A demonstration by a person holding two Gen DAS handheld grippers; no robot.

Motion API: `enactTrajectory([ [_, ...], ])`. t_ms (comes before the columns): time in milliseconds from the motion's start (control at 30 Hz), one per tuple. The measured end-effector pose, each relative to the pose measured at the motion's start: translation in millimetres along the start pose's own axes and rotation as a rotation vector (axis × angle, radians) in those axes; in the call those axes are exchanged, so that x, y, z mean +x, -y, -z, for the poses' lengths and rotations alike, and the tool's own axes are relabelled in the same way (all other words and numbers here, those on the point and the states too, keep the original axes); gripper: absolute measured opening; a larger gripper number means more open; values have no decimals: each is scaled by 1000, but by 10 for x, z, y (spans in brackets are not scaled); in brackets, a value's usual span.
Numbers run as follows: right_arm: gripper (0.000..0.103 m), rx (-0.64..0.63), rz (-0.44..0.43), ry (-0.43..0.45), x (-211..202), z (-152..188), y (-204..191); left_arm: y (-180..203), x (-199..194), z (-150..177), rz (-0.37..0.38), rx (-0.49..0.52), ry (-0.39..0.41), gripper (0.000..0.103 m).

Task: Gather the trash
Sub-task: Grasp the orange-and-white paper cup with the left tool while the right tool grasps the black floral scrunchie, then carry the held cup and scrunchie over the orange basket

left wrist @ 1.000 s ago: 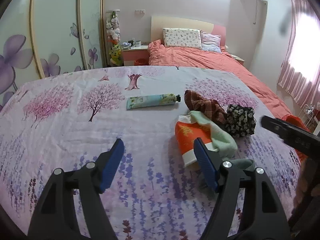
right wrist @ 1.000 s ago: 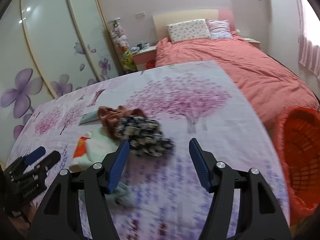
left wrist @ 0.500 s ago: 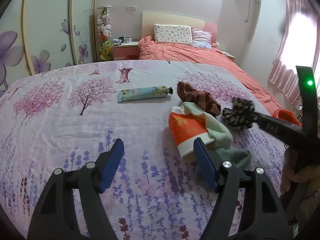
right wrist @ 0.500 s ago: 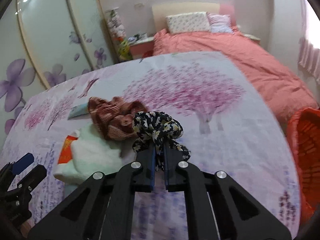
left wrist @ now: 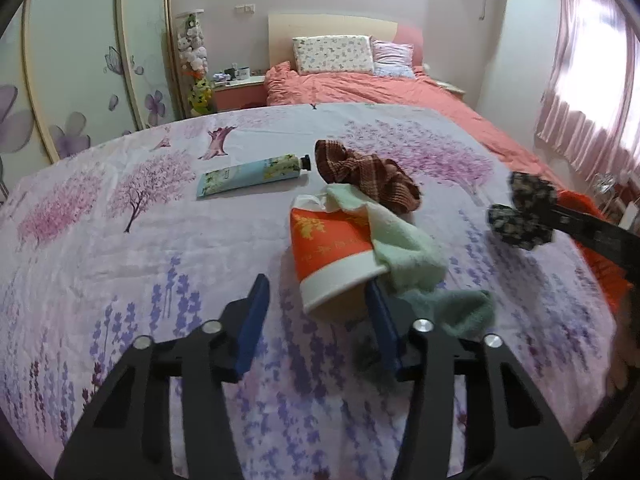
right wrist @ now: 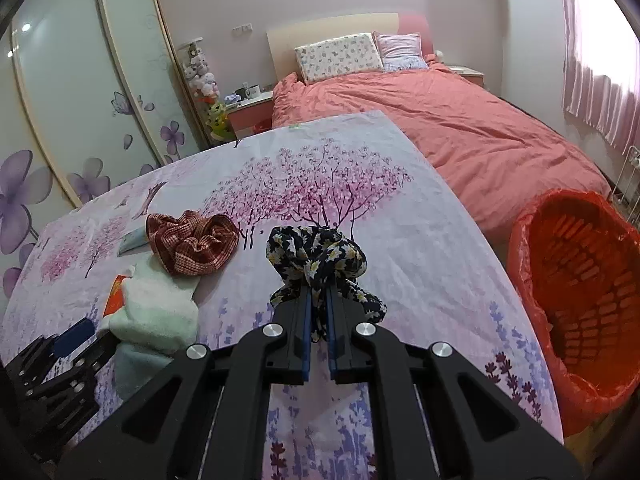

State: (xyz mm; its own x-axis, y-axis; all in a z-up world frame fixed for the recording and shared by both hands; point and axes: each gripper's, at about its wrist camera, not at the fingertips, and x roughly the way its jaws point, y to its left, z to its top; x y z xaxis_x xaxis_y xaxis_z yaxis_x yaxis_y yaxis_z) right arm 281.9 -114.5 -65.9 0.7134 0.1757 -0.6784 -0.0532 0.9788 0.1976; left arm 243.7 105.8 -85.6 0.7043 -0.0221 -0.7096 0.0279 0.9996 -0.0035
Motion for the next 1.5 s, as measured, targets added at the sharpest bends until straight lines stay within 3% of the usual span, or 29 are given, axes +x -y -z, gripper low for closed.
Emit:
enactTrajectory([
  [100, 6, 6, -7, -3, -16, 6, 28, -3, 148, -55, -41, -7, -27, 31],
  [167, 6, 6, -8, -3, -20, 7, 32, -48, 222, -95, -38, -36, -47, 14],
  [300, 6, 11, -12, 5, -55, 11, 58, -194, 176, -165, -39, -84, -16, 9],
  [600, 6, 35, -37, 35, -186, -52, 75, -505, -204, -414, -93, -130, 77, 8],
  [933, 6, 41, -57, 90, -421, -116, 78, -552, -691, -685, -100, -149, 186, 8],
  [1500, 6, 82, -51, 225, -982, -163, 357, 199, -1046, -809, 33, -90, 242, 8],
])
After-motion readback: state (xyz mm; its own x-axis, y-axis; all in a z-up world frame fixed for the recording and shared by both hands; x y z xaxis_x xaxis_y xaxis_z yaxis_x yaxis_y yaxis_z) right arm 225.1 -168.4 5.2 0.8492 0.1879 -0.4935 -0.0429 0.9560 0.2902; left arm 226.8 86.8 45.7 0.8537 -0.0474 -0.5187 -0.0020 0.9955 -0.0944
